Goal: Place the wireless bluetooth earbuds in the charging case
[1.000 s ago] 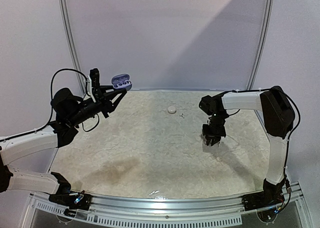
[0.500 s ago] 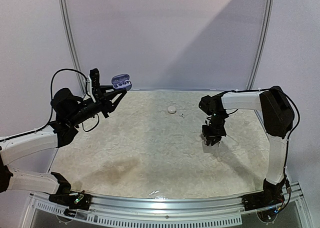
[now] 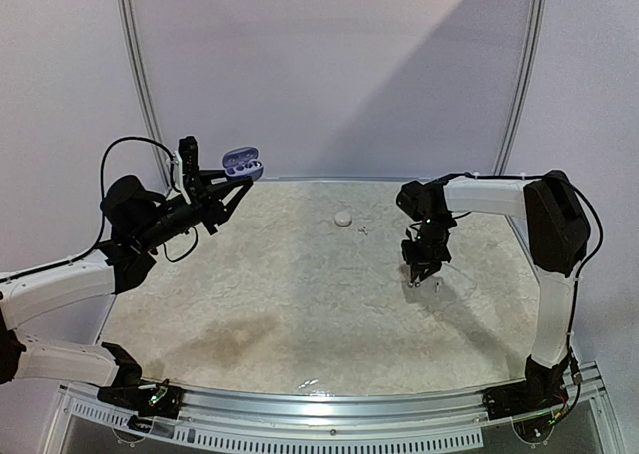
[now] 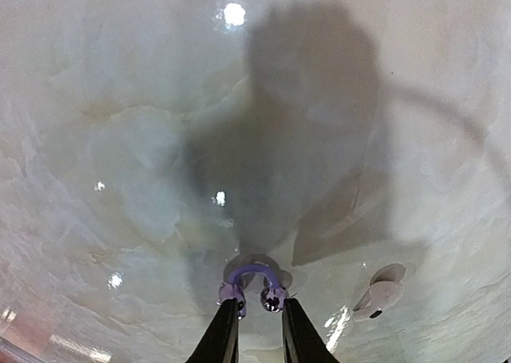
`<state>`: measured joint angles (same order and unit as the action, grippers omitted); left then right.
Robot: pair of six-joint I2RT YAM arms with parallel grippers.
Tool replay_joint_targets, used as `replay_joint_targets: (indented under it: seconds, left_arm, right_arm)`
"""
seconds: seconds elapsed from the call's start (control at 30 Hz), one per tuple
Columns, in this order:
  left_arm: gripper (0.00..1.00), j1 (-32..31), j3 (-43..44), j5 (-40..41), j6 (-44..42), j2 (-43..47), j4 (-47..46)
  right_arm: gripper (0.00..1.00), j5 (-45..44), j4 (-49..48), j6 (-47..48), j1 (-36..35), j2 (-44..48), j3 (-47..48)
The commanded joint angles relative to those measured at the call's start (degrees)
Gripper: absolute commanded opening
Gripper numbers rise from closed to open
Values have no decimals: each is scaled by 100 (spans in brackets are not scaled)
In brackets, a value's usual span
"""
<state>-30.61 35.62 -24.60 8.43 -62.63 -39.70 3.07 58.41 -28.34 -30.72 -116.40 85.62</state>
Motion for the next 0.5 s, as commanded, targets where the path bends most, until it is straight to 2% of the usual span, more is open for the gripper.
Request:
replay_joint_targets:
  seconds: [0.0, 0.47]
  left_arm:
    - [0, 71, -90, 39, -72, 80, -29]
    - [0, 73, -91, 34, -72, 65, -20]
  right_arm:
    - [20, -125, 69, 122, 66, -104, 130]
    - [18, -26, 77, 50, 112, -7, -28]
